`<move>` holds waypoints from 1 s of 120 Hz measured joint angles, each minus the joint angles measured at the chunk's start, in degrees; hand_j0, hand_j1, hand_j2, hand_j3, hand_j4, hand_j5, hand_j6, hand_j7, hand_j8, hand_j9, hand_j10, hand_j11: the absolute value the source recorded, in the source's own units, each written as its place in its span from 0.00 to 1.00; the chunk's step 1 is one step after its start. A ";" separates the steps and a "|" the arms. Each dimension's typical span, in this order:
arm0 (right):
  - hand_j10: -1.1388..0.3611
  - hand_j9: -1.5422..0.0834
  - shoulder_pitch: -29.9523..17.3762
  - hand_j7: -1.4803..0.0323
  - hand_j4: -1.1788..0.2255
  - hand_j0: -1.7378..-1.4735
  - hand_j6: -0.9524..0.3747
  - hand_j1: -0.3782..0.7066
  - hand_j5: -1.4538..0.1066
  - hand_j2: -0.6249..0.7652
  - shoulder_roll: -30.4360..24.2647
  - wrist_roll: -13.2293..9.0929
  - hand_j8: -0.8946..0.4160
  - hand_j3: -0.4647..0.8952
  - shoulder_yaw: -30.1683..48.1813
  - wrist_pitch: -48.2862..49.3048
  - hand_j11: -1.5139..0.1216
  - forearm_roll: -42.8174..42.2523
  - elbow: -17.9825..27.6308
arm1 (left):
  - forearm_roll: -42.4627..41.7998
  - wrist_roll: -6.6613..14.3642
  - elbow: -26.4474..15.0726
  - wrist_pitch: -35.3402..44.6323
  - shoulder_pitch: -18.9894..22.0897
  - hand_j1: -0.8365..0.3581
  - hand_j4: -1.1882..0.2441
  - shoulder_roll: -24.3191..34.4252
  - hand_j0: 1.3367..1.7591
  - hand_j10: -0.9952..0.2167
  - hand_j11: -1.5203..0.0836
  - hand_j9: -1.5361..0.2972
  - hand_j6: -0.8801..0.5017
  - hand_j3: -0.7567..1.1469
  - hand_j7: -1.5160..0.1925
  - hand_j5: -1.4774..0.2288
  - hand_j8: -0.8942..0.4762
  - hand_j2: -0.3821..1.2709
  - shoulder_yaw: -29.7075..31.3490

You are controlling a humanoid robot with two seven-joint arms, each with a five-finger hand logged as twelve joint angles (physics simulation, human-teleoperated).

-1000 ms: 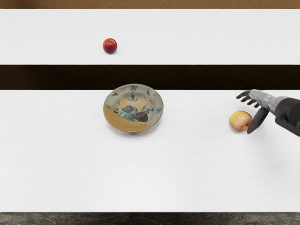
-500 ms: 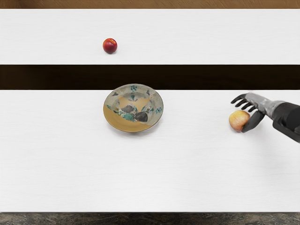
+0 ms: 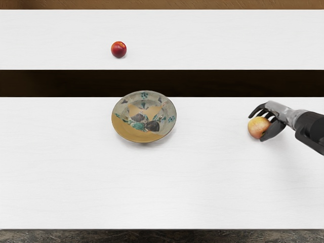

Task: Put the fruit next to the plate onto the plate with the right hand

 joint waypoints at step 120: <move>0.42 0.55 0.80 0.55 0.48 0.31 0.38 0.51 0.51 0.52 0.30 2.93 0.35 0.34 5.20 0.81 0.53 10.50 -1.20 | 0.00 0.00 0.00 0.00 0.00 0.76 0.67 0.00 0.76 0.63 0.76 0.67 0.47 0.40 0.71 0.69 0.48 0.26 0.00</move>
